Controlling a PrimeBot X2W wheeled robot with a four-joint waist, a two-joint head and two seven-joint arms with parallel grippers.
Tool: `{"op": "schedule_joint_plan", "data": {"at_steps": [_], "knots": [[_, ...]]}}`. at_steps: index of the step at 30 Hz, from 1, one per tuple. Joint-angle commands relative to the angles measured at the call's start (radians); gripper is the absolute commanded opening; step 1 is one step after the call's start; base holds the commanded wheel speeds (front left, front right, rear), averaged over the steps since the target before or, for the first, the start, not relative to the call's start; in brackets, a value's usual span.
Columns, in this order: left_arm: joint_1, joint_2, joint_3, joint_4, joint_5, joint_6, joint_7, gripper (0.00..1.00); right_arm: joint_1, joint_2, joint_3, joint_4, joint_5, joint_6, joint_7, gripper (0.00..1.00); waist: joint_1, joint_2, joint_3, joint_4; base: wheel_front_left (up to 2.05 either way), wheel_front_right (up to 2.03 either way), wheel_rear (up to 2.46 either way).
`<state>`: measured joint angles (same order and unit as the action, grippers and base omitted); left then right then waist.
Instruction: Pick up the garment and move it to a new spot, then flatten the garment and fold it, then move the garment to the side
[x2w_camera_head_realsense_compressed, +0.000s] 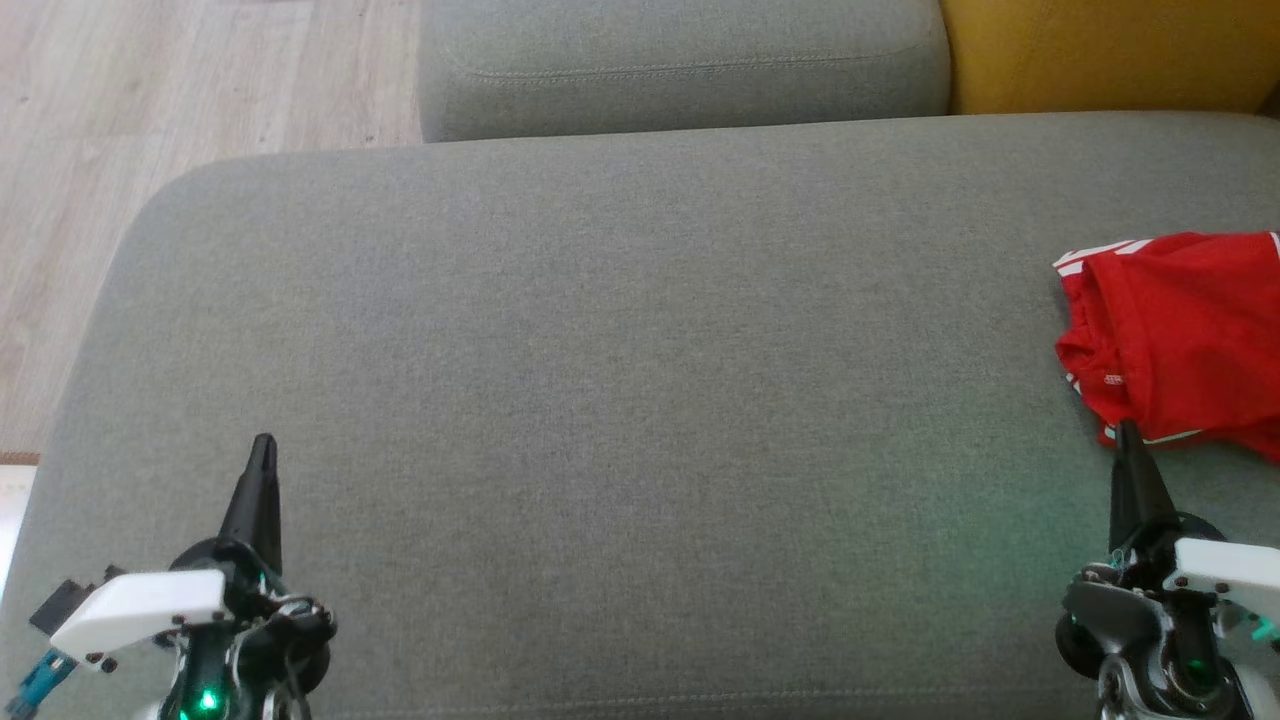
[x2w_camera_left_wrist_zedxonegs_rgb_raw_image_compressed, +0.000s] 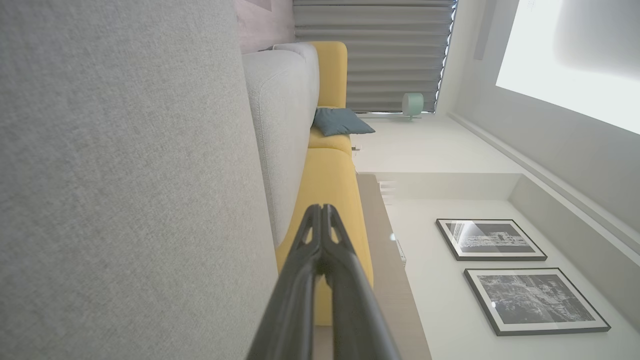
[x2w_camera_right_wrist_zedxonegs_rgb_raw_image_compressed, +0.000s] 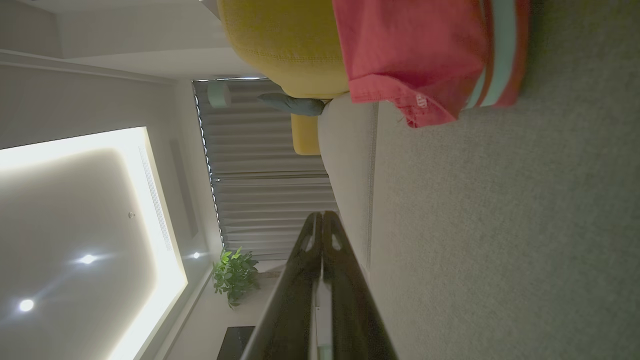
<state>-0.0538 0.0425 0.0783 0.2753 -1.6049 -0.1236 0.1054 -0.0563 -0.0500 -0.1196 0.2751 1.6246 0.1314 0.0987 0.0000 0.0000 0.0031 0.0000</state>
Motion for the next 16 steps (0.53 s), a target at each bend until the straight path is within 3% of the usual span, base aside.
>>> {"op": "schedule_joint_plan", "data": {"at_steps": [1,16], "knots": [[-0.054,0.009,0.035,-0.030,-0.004,-0.007,0.008,0.00,-0.051,-0.009,0.017,-0.031,-0.007,-0.001,0.005,0.00,0.0000,0.0000,0.000,0.000,0.00,0.00,0.00],[-0.054,0.008,0.036,-0.030,-0.004,-0.007,0.008,0.00,-0.051,-0.007,0.015,-0.031,-0.009,-0.001,0.007,0.00,0.0000,0.0000,0.000,0.000,0.00,0.00,0.00]]}}
